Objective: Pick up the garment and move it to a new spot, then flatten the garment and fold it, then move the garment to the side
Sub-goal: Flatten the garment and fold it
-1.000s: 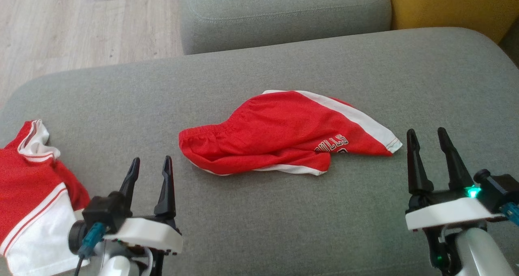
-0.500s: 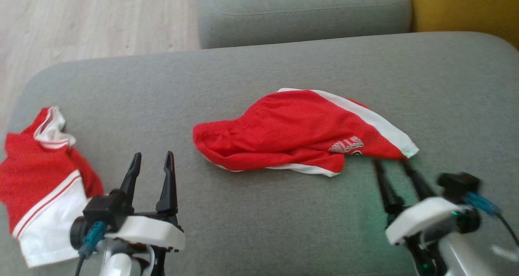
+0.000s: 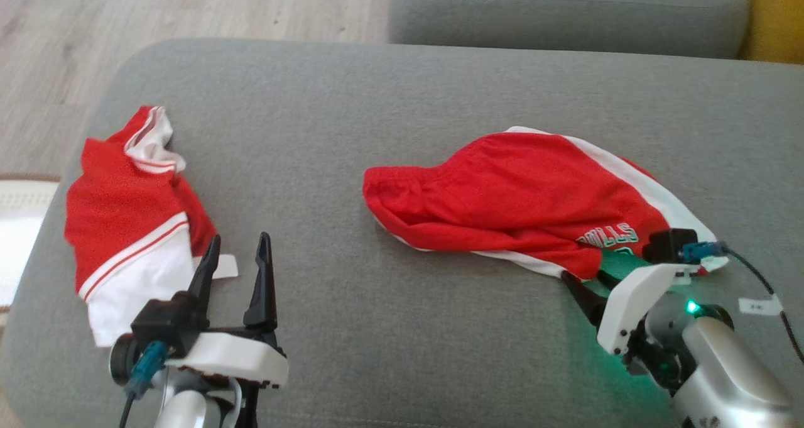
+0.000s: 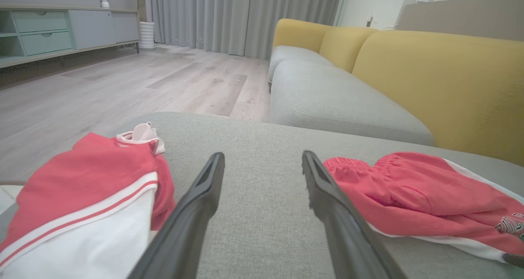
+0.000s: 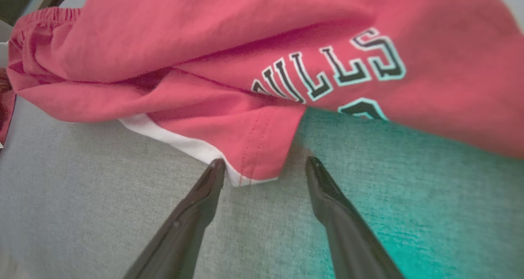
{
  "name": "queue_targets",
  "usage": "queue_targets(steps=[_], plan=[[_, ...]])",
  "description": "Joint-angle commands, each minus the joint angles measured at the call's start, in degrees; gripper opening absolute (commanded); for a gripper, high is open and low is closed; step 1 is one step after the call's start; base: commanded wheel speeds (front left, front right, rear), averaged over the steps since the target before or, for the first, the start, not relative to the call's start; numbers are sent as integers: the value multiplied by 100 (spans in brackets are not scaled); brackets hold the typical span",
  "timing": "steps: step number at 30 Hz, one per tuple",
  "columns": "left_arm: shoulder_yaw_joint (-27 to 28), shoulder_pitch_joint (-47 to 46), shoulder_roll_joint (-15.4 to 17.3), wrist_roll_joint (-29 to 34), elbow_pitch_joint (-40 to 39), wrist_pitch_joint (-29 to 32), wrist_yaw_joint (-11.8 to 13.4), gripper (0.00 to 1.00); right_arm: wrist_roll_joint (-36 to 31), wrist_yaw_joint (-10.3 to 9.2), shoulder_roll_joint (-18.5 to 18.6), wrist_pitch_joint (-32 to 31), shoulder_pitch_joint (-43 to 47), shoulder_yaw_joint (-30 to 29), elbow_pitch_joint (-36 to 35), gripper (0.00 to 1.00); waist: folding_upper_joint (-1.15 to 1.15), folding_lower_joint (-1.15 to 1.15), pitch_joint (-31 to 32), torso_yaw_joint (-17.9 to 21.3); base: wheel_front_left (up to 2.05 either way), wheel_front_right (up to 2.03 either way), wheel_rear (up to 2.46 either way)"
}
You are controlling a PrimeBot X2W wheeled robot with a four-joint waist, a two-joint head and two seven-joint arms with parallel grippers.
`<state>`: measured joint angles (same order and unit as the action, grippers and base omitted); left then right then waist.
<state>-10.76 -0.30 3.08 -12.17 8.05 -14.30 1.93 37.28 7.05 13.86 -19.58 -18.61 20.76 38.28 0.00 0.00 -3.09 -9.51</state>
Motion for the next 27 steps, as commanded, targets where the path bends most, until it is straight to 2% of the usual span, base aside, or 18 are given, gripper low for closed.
queue_targets(steps=[1,3,4,5,6,12,17,23,27], plan=[[163,-328,-13,46,-161,-70,-30,100,49,44,43,-68,-211,45,-21,100,0,0,-86,-118,0,0,0],[170,-341,-15,44,-162,-70,-29,100,57,44,20,-80,-252,46,93,100,0,0,-106,-154,0,0,0],[175,-344,-16,47,-161,-70,-27,100,79,44,5,-85,-259,50,138,76,0,0,-113,-161,0,0,0],[183,-343,-17,49,-161,-70,-22,100,101,44,-4,-84,-262,61,164,20,0,0,-118,-159,0,0,0],[196,-340,-17,52,-162,-70,-14,100,127,44,-5,-80,-258,83,161,0,0,0,-118,-147,0,0,0],[270,-284,-19,17,-134,-70,18,100,358,44,200,-275,-118,335,-272,0,0,0,-26,150,0,0,0],[267,-252,-19,-33,-112,-70,36,100,573,44,849,-844,164,401,-1143,0,0,0,68,481,0,0,0],[280,-230,-20,-54,-89,-70,41,100,732,44,1572,-1948,776,34,-2073,0,0,0,116,743,0,0,0],[281,-241,-20,-49,-64,-70,15,100,417,44,1809,-2523,1168,-367,-2160,0,0,0,113,796,0,0,0]])
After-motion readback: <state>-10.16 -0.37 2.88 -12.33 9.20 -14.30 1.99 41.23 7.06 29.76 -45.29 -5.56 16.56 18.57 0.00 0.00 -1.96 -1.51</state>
